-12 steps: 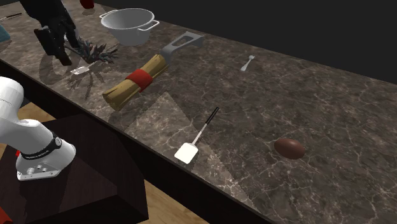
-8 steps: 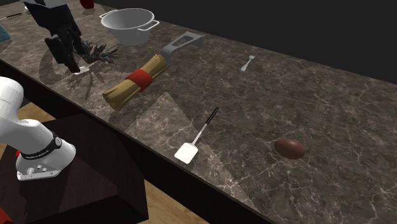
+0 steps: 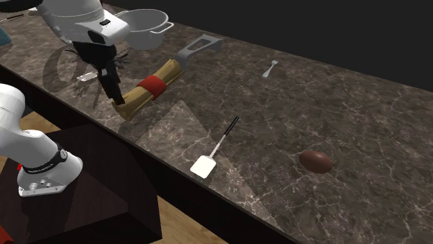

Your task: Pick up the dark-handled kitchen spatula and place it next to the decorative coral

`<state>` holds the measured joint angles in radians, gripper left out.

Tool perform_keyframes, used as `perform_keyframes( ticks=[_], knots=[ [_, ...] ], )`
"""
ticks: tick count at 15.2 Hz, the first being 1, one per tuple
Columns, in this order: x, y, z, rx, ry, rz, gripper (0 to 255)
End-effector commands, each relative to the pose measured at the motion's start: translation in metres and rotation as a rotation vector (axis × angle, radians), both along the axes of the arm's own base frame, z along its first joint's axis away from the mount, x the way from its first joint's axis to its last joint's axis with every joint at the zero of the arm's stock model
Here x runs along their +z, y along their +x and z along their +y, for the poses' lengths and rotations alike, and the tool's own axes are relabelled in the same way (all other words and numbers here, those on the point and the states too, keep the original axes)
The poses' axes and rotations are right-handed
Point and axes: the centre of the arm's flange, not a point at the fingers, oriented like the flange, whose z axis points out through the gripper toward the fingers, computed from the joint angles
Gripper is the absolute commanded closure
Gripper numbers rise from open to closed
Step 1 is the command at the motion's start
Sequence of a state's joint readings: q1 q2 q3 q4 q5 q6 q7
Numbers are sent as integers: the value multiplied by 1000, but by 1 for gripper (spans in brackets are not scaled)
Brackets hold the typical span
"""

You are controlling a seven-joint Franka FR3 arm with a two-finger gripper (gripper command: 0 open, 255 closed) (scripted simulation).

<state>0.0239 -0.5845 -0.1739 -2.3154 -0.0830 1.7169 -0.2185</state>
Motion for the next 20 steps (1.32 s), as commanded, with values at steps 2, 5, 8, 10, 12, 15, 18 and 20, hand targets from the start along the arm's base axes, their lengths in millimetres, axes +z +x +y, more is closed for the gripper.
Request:
perform_keyframes(
  ticks=[2,5,8,10,12,15,18,20],
  knots=[
    [-23,27,-23,74,1,-12,0],
    [-44,54,-42,144,3,-21,0],
    [-64,82,-58,214,5,-31,0],
    [-78,102,-68,261,7,-38,0],
    [-92,122,-77,308,8,-44,0],
    [-112,153,-88,379,11,-54,0],
    [-131,185,-97,449,13,-64,0],
    [-144,207,-102,496,14,-71,0]
  ],
)
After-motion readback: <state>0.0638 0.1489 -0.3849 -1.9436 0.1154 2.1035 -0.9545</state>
